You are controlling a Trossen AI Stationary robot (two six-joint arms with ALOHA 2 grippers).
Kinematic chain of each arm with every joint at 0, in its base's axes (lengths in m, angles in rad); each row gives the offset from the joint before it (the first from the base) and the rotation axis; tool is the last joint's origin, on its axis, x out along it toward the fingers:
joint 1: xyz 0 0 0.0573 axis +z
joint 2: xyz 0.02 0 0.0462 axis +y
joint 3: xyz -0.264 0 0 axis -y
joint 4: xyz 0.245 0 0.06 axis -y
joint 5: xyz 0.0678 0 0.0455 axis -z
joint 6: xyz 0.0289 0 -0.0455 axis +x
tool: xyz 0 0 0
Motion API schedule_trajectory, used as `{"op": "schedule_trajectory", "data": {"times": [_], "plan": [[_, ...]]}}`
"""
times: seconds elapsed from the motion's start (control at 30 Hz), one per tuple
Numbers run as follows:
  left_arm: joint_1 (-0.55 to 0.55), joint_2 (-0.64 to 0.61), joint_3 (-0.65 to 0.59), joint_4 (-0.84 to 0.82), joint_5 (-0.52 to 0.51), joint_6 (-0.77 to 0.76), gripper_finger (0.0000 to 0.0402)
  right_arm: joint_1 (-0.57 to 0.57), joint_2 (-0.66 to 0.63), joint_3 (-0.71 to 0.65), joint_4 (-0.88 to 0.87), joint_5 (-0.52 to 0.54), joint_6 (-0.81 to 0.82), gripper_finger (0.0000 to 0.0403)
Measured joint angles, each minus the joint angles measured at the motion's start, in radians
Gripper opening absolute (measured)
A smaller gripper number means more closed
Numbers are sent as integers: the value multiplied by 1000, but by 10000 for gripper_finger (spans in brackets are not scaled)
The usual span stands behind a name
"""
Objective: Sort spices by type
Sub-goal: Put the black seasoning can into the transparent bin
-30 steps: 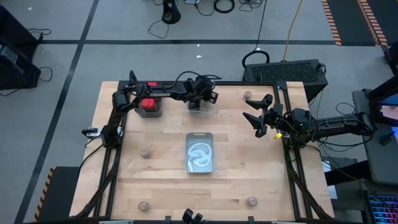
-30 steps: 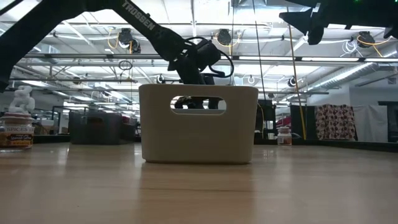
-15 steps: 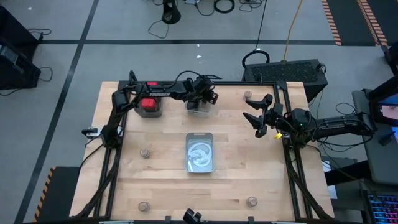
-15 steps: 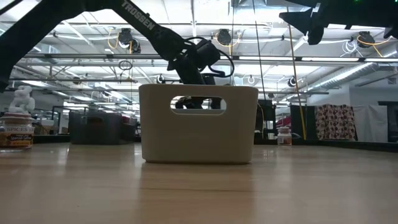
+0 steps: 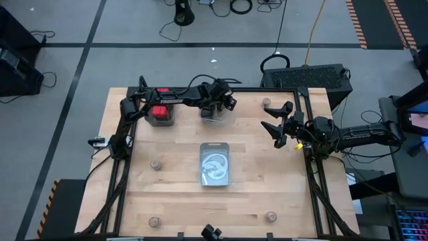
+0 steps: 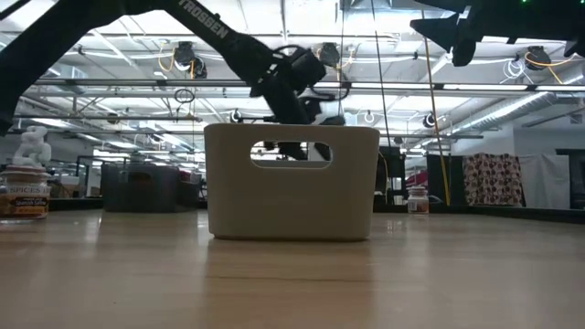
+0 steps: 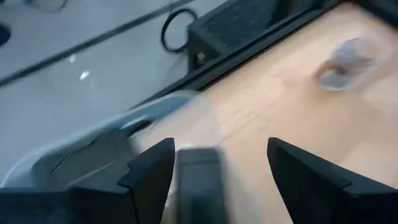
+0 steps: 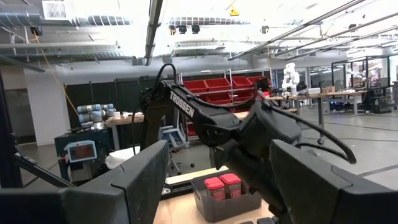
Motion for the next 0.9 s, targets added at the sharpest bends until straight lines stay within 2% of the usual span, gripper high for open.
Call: {"op": "schedule_trajectory", "data": {"times": [0.13,0.53,0.63,0.9], "plan": [[-27,0,40,-9,0,61,262,0,0,0,-5,2,-11,263],[-51,4,57,-116,12,67,255,0,0,0,-5,4,-11,263],[-51,4,57,-145,12,68,226,0,0,0,-5,4,-7,263],[-49,6,57,-166,8,96,106,0,0,0,-4,5,-4,263]]}}
